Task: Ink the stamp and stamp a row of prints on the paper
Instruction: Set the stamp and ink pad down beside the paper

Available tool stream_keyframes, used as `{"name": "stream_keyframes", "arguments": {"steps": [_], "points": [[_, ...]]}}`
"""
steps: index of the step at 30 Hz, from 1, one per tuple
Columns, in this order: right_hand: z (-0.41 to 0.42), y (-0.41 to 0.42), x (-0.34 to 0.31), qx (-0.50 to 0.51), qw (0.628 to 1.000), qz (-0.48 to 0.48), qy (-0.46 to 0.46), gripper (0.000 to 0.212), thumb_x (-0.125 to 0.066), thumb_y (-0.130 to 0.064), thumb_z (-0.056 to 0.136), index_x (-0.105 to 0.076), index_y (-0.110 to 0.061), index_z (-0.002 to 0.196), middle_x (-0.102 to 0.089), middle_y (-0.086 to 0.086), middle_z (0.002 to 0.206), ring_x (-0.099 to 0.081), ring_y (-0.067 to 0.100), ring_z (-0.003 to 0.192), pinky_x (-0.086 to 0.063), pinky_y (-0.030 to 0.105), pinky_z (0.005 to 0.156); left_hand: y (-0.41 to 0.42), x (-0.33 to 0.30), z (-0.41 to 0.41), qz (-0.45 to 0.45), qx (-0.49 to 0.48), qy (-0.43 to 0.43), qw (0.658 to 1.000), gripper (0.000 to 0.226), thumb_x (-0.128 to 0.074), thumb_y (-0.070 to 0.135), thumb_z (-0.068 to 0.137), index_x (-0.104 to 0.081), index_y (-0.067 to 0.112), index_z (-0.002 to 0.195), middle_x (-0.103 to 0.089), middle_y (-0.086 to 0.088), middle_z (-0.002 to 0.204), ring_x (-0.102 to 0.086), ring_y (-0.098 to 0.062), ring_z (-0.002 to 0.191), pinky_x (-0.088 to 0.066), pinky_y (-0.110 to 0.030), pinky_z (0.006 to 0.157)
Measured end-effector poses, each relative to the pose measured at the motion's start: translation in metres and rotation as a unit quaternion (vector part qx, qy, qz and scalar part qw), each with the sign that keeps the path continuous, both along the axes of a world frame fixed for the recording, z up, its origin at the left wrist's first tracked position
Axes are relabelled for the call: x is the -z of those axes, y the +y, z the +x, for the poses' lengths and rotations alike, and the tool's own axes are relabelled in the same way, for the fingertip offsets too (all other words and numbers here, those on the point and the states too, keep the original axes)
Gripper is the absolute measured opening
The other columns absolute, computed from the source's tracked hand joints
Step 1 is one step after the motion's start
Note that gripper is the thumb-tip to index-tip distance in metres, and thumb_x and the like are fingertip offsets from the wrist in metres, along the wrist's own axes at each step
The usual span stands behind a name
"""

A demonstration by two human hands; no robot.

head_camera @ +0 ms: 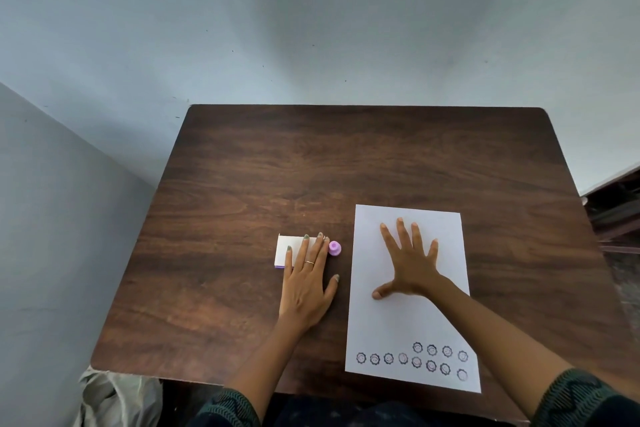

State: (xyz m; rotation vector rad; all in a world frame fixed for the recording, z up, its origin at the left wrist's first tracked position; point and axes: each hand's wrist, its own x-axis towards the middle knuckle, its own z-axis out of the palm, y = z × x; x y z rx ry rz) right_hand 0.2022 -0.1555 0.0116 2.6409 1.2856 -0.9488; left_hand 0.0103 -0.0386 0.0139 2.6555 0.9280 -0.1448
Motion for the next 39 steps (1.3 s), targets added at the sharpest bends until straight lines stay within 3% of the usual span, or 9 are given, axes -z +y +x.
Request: {"name": "stream_keyframes", "arguments": {"steps": [18, 24, 28, 33, 39], "points": [[-0.001, 0.005, -0.001, -0.017, 1.000, -0.002, 0.006, 0.137, -0.071, -0.070, 0.051, 0.025, -0.033, 0.141, 0.032, 0.004, 0.153, 0.031, 0.033, 0.138, 0.010, 0.062, 0.110, 0.000, 0.001, 0.001, -0.010, -0.008, -0.013, 1.000, 0.069, -0.035, 0.047, 0.094, 0.000, 0.026, 0.149, 0.008, 0.012, 0.154, 0.013, -0.010, 0.143, 0.021, -0.032, 0.111], [0.000, 0.004, -0.001, -0.035, 0.999, 0.028, -0.010, 0.137, -0.065, -0.078, 0.047, 0.024, -0.033, 0.141, 0.030, 0.004, 0.154, 0.027, 0.031, 0.141, 0.010, 0.058, 0.112, -0.001, 0.000, -0.004, -0.028, 0.000, -0.047, 0.998, 0.075, -0.039, 0.050, 0.089, 0.005, 0.029, 0.146, 0.005, 0.011, 0.156, 0.009, -0.011, 0.145, 0.014, -0.035, 0.116], [0.001, 0.007, -0.004, -0.012, 0.998, 0.051, -0.017, 0.124, -0.053, -0.082, 0.056, 0.016, -0.030, 0.144, 0.025, 0.003, 0.155, 0.021, 0.030, 0.143, 0.009, 0.055, 0.114, -0.003, -0.001, -0.006, -0.039, -0.010, -0.085, 0.996, 0.077, -0.040, 0.053, 0.088, -0.003, 0.026, 0.150, 0.001, 0.010, 0.157, 0.007, -0.009, 0.146, 0.012, -0.034, 0.117], [0.001, 0.005, -0.008, 0.004, 0.994, 0.095, -0.061, 0.093, -0.038, -0.072, 0.078, 0.005, -0.027, 0.147, 0.015, 0.005, 0.158, 0.012, 0.030, 0.145, 0.006, 0.054, 0.115, -0.005, -0.007, -0.004, -0.027, -0.033, -0.125, 0.991, 0.070, -0.037, 0.051, 0.090, -0.013, 0.023, 0.150, -0.008, 0.008, 0.158, -0.001, -0.010, 0.146, 0.014, -0.028, 0.115], [-0.004, 0.000, -0.021, -0.008, 0.968, 0.190, -0.161, 0.074, -0.045, -0.053, 0.086, -0.021, -0.017, 0.146, -0.010, 0.011, 0.158, -0.008, 0.034, 0.145, -0.003, 0.053, 0.116, 0.001, -0.019, 0.011, 0.029, -0.042, -0.157, 0.986, 0.057, -0.038, 0.040, 0.095, -0.029, 0.017, 0.146, -0.027, -0.001, 0.155, -0.013, -0.017, 0.146, 0.000, -0.035, 0.118]]}}
